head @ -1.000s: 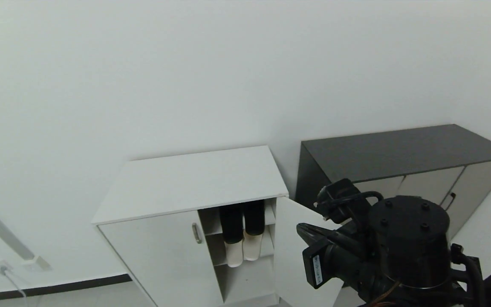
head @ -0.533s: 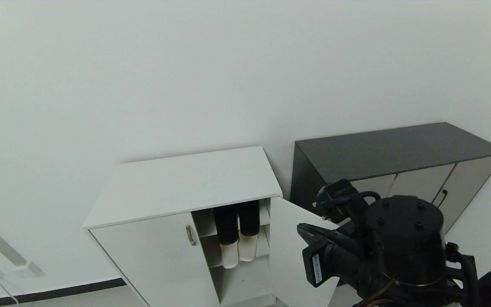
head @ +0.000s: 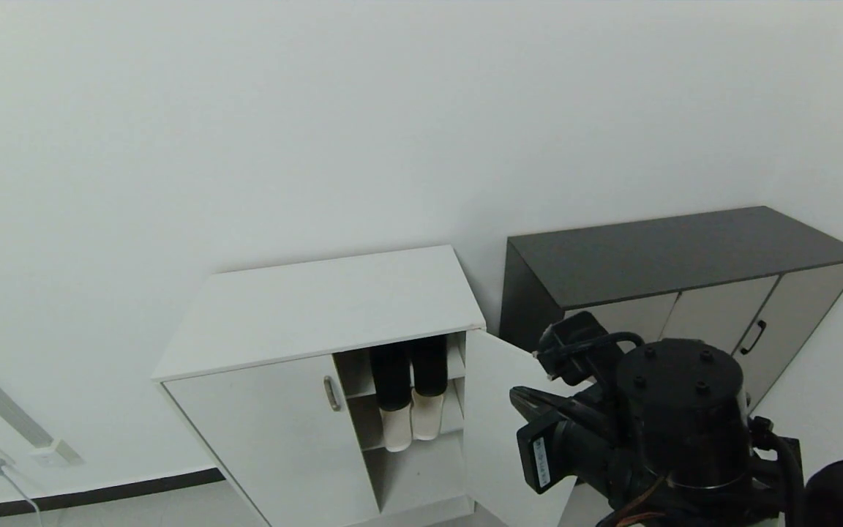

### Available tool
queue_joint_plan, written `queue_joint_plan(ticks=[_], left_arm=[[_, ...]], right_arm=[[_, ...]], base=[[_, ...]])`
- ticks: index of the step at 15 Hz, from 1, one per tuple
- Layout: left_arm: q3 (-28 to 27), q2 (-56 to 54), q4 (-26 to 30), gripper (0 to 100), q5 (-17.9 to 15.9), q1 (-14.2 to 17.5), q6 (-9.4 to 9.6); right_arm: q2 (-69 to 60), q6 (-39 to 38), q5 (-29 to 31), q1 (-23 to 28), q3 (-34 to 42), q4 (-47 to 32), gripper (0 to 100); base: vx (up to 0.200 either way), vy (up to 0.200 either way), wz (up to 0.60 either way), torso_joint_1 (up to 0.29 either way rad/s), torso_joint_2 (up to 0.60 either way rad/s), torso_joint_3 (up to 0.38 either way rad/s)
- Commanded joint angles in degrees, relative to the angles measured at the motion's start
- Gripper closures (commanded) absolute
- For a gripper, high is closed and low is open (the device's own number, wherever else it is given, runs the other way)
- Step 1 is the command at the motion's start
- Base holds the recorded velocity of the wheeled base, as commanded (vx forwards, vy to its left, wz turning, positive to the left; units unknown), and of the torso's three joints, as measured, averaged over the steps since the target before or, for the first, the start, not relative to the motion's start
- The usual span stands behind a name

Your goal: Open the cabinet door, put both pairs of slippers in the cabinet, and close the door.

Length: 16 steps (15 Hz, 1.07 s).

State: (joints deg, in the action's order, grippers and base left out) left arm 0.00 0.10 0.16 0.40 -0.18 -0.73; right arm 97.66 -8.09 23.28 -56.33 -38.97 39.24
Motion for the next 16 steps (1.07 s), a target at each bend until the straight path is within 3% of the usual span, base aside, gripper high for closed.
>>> queue_joint_plan(ticks=[1, 4, 8, 12, 16], left_arm=[[0.0, 0.08, 0.02, 100, 0.13, 0.01, -0.15], [0.0, 0.08, 0.02, 100, 0.04, 0.01, -0.06], [0.0, 0.08, 0.02, 100, 0.04, 0.01, 0.03], [0.0, 0.08, 0.02, 100, 0.04, 0.01, -0.06], [0.0, 0.08, 0.02, 100, 0.13, 0.01, -0.24]], right_arm=[[1.04, -0.08, 0.01, 0.08, -0.05, 0.31, 100], [2.8, 0.01, 0.18, 3.42, -1.46, 1.63, 100], [7.99, 0.1, -1.93, 12.83, -7.08, 1.36, 100], [16.6, 0.1, -8.52, 23.64, -16.31, -0.04, 100], [24.51, 0.01, -12.47, 30.4, -24.4, -2.15, 100]], base=[[0.0, 0.0, 0.0, 0.0, 0.0, 0.0], [0.0, 0.0, 0.0, 0.0, 0.0, 0.0], [0.0, 0.0, 0.0, 0.0, 0.0, 0.0], [0.0, 0.0, 0.0, 0.0, 0.0, 0.0], [0.0, 0.0, 0.0, 0.0, 0.0, 0.0]])
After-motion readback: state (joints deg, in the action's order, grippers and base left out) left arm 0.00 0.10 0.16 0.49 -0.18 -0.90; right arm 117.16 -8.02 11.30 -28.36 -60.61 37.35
